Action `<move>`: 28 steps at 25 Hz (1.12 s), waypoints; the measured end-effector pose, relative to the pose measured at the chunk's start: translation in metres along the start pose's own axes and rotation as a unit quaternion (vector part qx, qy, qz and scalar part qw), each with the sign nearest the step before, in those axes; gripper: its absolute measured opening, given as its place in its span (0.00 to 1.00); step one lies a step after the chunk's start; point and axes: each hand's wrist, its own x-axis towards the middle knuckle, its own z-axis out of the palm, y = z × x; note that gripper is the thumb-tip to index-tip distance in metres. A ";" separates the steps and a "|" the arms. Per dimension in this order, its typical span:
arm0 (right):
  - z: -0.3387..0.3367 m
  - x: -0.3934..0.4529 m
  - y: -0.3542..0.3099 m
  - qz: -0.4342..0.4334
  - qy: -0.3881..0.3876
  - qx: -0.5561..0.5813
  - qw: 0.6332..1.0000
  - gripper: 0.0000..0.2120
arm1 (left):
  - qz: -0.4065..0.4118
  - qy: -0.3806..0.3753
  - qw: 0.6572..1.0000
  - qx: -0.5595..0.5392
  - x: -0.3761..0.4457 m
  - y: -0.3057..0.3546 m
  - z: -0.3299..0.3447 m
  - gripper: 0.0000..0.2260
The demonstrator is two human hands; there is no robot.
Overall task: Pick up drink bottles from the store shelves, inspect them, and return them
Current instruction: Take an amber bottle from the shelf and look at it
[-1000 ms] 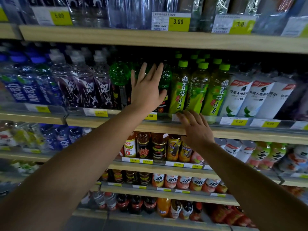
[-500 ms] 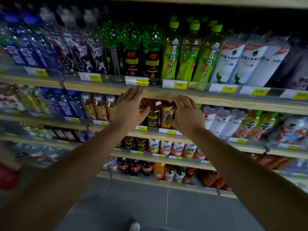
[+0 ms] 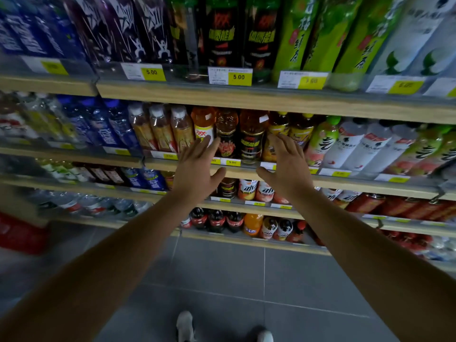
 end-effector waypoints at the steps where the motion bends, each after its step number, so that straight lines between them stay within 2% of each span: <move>1: 0.008 0.005 -0.002 0.008 0.010 0.003 1.000 0.38 | 0.007 -0.006 1.000 -0.001 0.003 -0.006 0.006 0.34; 4: 0.036 0.032 -0.001 0.026 0.060 -0.002 0.998 0.38 | 0.052 0.009 0.999 -0.003 0.015 -0.027 0.035 0.32; 9: 0.070 0.086 0.013 0.035 0.171 -0.066 0.982 0.42 | 0.117 0.083 0.989 0.019 0.052 -0.048 0.077 0.30; 17: 0.105 0.134 0.020 0.033 0.266 -0.119 0.956 0.51 | 0.146 0.201 0.968 0.024 0.082 -0.053 0.117 0.29; 19: 0.112 0.133 0.022 0.023 0.299 -0.113 0.947 0.50 | 0.147 0.230 0.962 0.025 0.078 -0.055 0.125 0.29; 21: 0.118 0.124 0.025 0.002 0.349 -0.085 0.933 0.48 | 0.151 0.255 0.954 0.037 0.073 -0.061 0.136 0.29; 24: 0.138 0.104 0.036 -0.066 0.420 0.030 0.904 0.44 | 0.162 0.272 0.947 0.052 0.060 -0.074 0.162 0.29; 28: 0.170 0.086 0.049 -0.161 0.456 0.153 0.862 0.42 | 0.170 0.255 0.948 0.085 0.045 -0.092 0.215 0.28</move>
